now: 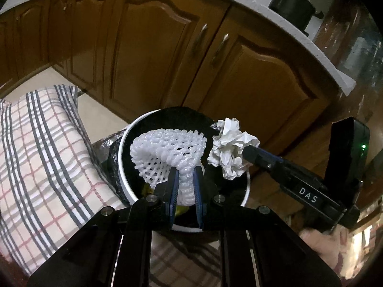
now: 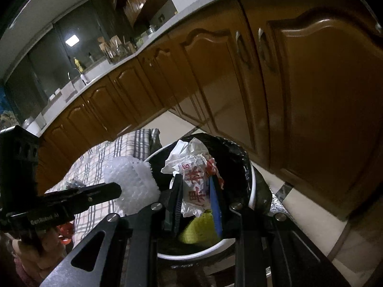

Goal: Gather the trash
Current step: 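Carry both items over the bin and open both tools to drop them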

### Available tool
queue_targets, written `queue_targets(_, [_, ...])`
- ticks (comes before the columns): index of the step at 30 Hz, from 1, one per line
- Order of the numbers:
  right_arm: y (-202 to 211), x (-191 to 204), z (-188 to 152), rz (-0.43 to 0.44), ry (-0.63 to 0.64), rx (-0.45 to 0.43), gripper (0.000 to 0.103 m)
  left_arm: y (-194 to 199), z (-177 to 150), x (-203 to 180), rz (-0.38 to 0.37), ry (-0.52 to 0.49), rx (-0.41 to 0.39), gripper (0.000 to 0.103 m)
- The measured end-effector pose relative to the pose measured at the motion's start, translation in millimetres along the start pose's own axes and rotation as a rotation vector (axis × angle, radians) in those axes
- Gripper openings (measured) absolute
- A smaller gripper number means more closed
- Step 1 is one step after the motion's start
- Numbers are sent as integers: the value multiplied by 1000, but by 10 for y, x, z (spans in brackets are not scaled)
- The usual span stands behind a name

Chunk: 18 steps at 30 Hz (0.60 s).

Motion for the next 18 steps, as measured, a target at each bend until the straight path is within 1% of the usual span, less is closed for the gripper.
queue_targets(4, [-74, -33, 8, -9, 5, 20, 22, -93, 9, 1, 2, 3, 17, 12])
queue_targets(6, [-107, -50, 11, -12, 3, 31, 25, -138, 18, -13, 4, 1, 28, 14])
queue_targets(8, [-143, -69, 19, -22, -2, 43, 29, -172, 17, -18, 22, 5, 38, 26])
queue_targets(10, [-159, -97, 22, -22, -15, 54, 32, -183, 4, -25, 24, 8, 40, 28])
queue_targets(11, [-152, -105, 19, -23, -19, 52, 34, -181, -7, -24, 29, 9, 41, 34])
queue_targets(12, [-145, -115, 23, -23, -21, 48, 38, -169, -19, -14, 30, 13, 40, 36])
queue_targets(13, [-125, -126, 20, -19, -26, 42, 48, -155, -34, -7, 27, 15, 36, 37])
queue_targets(14, [-103, -136, 18, -16, -33, 36, 51, -142, -51, 1, 26, 18, 34, 37])
queue_targets(18, [-29, -164, 2, 0, -58, 14, 52, -62, -130, 56, 18, 44, 26, 37])
Point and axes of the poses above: each gripper's, at about its wrist camera, not at the fingertips, and y roughly against the way its jaws point, x to its left, z to its top, the point moved 1 cm from there along -y, roughly the way its jaws point, and after that the axes turned 2 degrees about z, right-handed, at the moved point
